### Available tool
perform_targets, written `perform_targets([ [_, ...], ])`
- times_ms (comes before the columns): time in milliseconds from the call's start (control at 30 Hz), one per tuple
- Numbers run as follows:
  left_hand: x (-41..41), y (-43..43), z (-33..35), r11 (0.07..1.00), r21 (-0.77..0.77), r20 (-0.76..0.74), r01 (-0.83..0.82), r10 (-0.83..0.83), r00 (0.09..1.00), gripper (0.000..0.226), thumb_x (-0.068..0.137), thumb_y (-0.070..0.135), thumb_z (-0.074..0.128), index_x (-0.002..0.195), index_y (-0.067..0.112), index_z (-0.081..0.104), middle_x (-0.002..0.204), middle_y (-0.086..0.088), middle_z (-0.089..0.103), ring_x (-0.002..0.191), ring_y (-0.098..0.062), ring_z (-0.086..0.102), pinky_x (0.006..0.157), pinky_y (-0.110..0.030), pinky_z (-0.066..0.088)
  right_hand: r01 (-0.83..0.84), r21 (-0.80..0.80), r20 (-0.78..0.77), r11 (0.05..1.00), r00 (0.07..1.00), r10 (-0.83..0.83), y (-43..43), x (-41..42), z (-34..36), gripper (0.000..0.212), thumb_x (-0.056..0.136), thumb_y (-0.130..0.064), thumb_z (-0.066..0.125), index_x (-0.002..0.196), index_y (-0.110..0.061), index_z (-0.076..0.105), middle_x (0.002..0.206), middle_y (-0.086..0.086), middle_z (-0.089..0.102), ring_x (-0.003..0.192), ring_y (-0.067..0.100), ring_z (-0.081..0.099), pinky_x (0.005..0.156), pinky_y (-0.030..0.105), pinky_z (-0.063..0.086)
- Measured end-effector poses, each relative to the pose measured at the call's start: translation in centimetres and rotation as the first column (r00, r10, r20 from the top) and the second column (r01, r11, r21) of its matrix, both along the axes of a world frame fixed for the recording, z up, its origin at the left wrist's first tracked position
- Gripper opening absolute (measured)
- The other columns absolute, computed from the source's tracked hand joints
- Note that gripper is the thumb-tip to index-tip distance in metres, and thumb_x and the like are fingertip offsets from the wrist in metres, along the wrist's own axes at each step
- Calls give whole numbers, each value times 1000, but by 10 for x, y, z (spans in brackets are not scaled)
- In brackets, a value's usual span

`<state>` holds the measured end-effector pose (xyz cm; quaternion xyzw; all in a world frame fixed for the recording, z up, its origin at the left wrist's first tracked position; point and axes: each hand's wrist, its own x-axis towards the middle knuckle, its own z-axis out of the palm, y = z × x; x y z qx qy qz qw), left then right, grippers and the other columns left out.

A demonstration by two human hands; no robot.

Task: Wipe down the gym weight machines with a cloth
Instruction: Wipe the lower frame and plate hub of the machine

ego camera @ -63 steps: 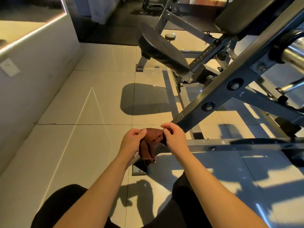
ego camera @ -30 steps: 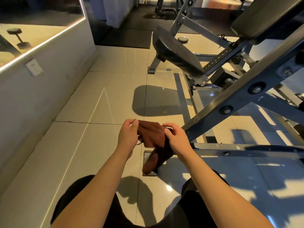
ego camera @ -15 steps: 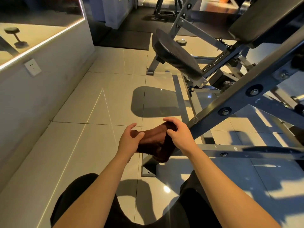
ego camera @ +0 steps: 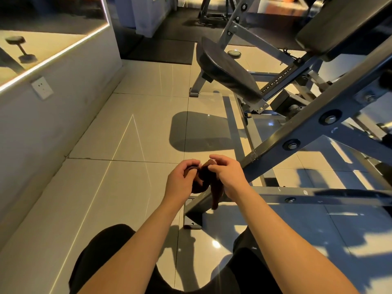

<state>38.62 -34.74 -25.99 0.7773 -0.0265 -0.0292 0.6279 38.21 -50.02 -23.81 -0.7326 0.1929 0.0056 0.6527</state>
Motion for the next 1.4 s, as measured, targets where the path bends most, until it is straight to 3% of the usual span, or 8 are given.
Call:
perform_targets([
  [267,-6,-17,-2,996,-75,-75,58,-63,995,33,97,21,66,124,36,55,120,15,59,109,-7,57,92,-25,53,-7,354,53,935,998,-13,16,2,6,37,102,-6,56,136,-21,62,125,0,69,117,21,64,102,41,54],
  [400,-3,-21,-4,995,-41,-75,-88,85,994,18,99,24,63,115,33,62,113,11,66,104,-13,63,83,-22,56,-64,-11,142,998,988,65,11,-3,8,41,105,-7,47,134,-33,60,131,-11,59,118,11,58,90,21,53],
  [467,1,-18,-6,954,-213,-188,-210,171,967,14,101,26,59,112,30,67,108,6,72,103,-17,68,88,-34,59,-41,-203,136,978,988,70,3,-9,5,37,103,-13,52,133,-34,59,130,-11,54,114,8,56,79,13,48],
  [667,6,-21,8,783,-541,-381,-308,98,920,25,102,9,45,120,17,61,113,-15,68,102,-26,67,80,-33,59,-197,-107,3,975,980,198,-2,-24,-5,39,101,-40,58,139,-37,49,121,-3,61,105,13,62,75,21,57],
  [800,4,-22,6,837,-439,-388,-327,152,909,28,100,8,45,119,28,51,110,-15,64,100,-30,67,85,-47,60,-98,-96,96,991,990,107,-6,-24,4,18,100,-25,61,118,-29,65,107,1,66,100,19,65,77,31,63],
  [967,-4,-33,4,965,-233,-218,-120,68,974,29,102,12,47,108,31,68,115,0,67,110,-22,63,91,-36,59,55,-85,240,995,970,-33,-6,-29,8,16,101,-17,58,107,-28,68,108,-9,66,105,15,64,86,32,61],
  [1233,-15,-61,22,821,-570,-244,-24,-142,959,25,106,27,47,120,23,68,116,-4,71,112,-20,67,96,-36,57,-99,-427,246,899,944,220,-24,-41,17,28,102,-25,58,129,-32,61,126,-15,60,112,-5,52,93,10,42],
  [1400,-3,-84,31,969,-135,-22,207,-212,977,31,107,20,45,131,32,60,131,6,59,123,-13,54,101,-30,50,200,-640,377,742,923,76,-54,-47,29,36,94,3,60,118,-20,73,121,-3,68,111,6,58,104,26,50],
])
